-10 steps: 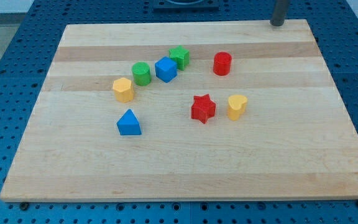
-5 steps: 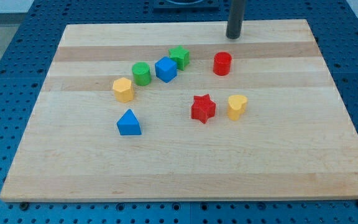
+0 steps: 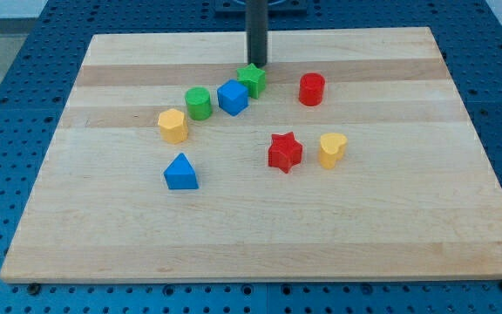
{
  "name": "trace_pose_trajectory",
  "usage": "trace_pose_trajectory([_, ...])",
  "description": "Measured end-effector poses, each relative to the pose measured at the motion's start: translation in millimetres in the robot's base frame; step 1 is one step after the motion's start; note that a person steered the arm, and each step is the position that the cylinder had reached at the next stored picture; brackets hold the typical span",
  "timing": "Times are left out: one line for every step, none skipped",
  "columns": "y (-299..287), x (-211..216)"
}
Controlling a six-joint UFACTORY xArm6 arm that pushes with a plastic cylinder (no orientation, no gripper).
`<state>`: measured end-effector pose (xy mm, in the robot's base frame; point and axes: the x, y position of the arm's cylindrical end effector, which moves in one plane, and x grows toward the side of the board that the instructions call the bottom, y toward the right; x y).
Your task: Move the green star closer to the red circle
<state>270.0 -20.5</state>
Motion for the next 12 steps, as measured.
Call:
trace_pose_trajectory([-22,5])
trace_pose_trajectory([-28,19])
trace_pose_trajectory([-28,34])
trace_pose_trajectory([-28,42])
trace_pose_trajectory([-28,48])
trace_pose_trajectory([-25,60])
trace_pose_trajectory([-25,70])
trace_pose_trajectory([-25,78])
trace_pose_trajectory([-24,79])
trace_pose_trajectory([-17,79])
trace_pose_trajectory([-2,79])
trace_pose_trajectory([11,79])
